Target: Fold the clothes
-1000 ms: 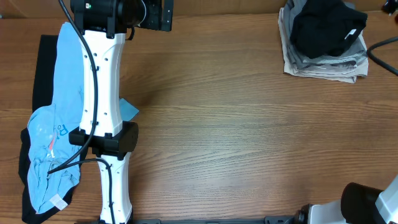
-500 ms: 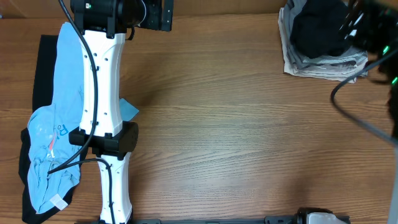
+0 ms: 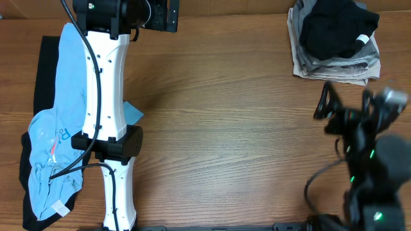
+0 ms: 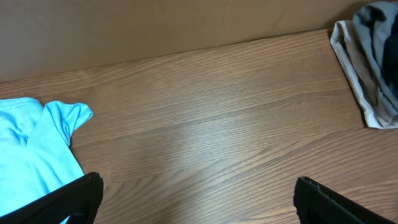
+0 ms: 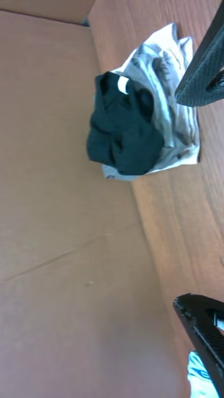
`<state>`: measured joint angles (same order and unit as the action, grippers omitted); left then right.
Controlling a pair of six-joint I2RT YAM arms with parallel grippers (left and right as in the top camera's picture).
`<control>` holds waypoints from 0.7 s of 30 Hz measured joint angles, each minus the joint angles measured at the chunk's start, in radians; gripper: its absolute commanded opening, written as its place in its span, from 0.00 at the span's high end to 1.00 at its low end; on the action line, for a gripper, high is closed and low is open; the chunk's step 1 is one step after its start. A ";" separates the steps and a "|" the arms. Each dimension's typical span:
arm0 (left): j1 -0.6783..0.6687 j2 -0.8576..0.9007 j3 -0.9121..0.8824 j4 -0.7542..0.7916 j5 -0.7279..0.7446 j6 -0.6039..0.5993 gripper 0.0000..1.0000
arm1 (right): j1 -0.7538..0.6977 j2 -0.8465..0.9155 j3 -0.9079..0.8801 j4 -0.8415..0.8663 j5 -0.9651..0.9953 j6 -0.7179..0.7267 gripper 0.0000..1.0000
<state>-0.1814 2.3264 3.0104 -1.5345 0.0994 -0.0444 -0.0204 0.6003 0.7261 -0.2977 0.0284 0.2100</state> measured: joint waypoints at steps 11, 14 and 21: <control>0.000 0.000 0.000 0.000 0.000 0.000 0.00 | 0.035 -0.391 -0.489 0.257 -0.015 0.003 0.00; 0.000 0.000 0.000 0.000 0.000 0.000 0.00 | 0.039 -0.444 -0.554 0.329 -0.018 0.003 0.00; 0.000 0.000 0.000 0.000 0.000 0.000 0.00 | 0.047 -0.524 -0.618 0.353 -0.021 0.003 0.00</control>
<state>-0.1814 2.3264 3.0104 -1.5345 0.0998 -0.0444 0.0269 0.0761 0.1085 0.0551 0.0071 0.2127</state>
